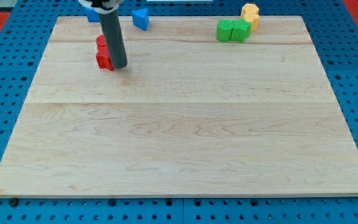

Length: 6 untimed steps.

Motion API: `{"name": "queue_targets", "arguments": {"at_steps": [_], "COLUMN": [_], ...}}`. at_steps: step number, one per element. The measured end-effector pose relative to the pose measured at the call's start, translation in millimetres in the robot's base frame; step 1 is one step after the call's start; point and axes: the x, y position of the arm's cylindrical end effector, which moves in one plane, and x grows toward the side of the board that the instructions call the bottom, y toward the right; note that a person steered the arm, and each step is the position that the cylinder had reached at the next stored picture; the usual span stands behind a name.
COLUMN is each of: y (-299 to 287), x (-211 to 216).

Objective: Push the red star and the red circle closer to the blue cube

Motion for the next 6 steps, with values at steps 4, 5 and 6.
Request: {"name": "queue_targets", "arguments": {"at_steps": [4,5,6], "y": [-22.6,-37.7,-48.4], "x": [10.8,-5.8,-22.7]}}
